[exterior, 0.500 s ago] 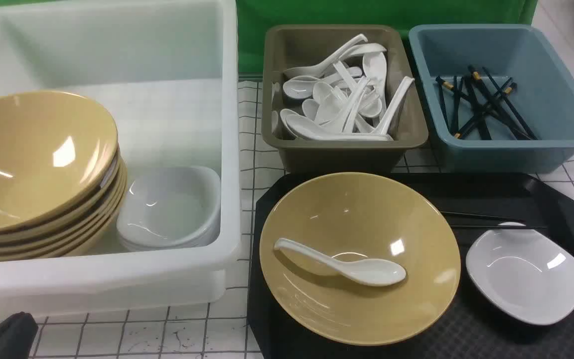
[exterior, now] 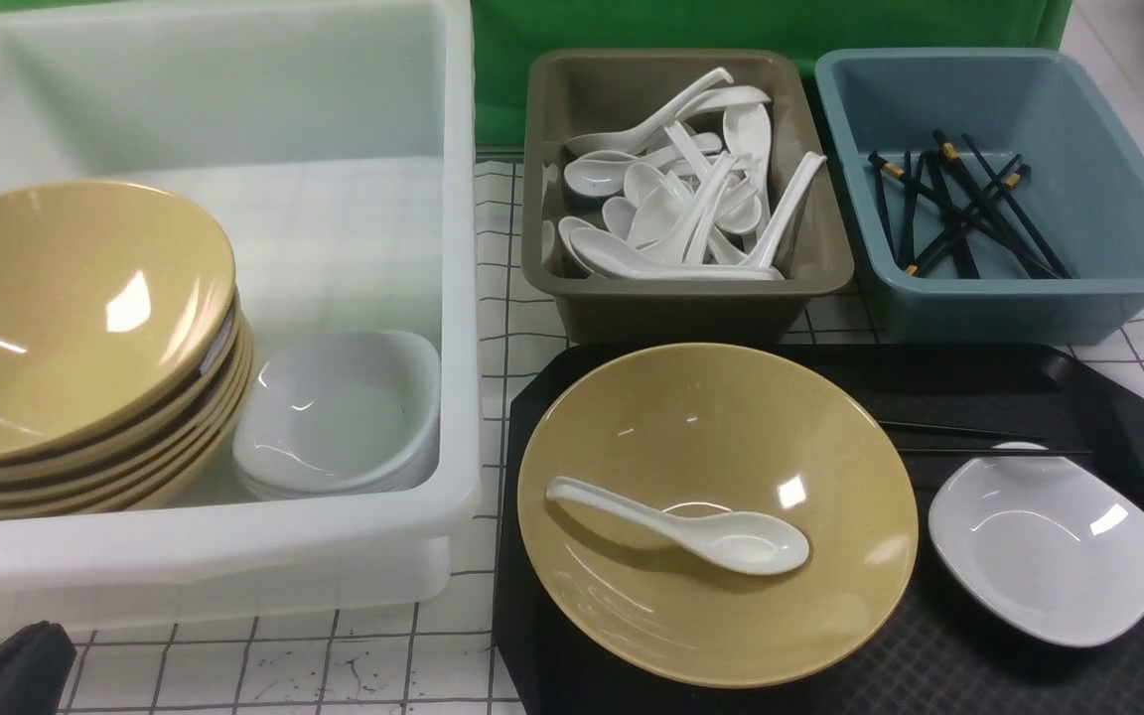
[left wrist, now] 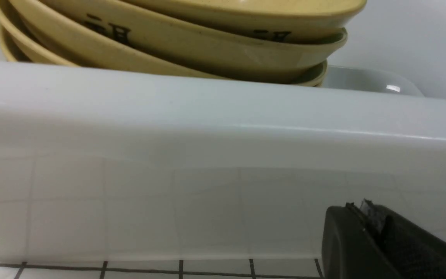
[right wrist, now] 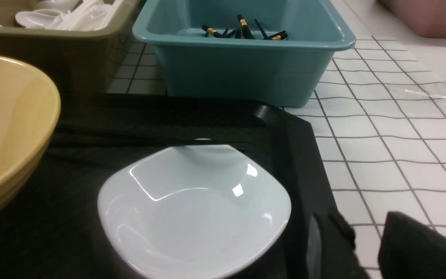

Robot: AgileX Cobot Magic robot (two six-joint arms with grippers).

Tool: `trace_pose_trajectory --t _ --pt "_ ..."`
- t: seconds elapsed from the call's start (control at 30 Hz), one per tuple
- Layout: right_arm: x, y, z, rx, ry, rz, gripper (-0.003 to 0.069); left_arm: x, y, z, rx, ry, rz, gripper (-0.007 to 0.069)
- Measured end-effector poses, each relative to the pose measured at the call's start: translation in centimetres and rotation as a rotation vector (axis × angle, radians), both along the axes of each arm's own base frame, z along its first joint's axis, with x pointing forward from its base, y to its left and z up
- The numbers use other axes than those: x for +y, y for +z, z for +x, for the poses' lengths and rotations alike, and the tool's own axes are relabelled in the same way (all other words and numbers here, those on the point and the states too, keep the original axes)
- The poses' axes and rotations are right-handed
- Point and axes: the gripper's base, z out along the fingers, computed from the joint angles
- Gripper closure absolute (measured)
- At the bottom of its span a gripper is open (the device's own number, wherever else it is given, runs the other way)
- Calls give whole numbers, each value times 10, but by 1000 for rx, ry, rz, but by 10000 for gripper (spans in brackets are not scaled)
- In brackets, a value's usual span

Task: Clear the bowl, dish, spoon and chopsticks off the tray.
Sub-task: Use the left arm to grab the soup spoon in the middle

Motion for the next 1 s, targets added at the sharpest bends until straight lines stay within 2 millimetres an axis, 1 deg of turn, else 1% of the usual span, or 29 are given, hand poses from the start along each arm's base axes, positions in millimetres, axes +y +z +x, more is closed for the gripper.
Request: trace_pose_trajectory --t 0.23,0.6,0.73,0.83,0.9,0.93,0.97,1.0 --pt "0 0 0 0 0 0 423 0 0 0 0 0 0 631" --pt "0 0 0 -1 0 0 423 2 2 1 -25 4 60 631" --pt "0 2 1 -27 0 -1 423 3 8 2 -98 13 69 631" --pt "0 11 2 -137 2 -8 423 4 20 3 -232 30 66 631" --pt "0 27 3 -315 5 -17 423 5 33 3 -367 46 63 631" --pt "0 38 1 -437 6 -15 423 6 43 1 -482 60 60 631" --pt "1 44 0 -497 7 -19 423 6 48 0 -532 66 60 631" --pt "1 52 -3 -599 10 -6 423 6 55 -2 -614 75 65 631"
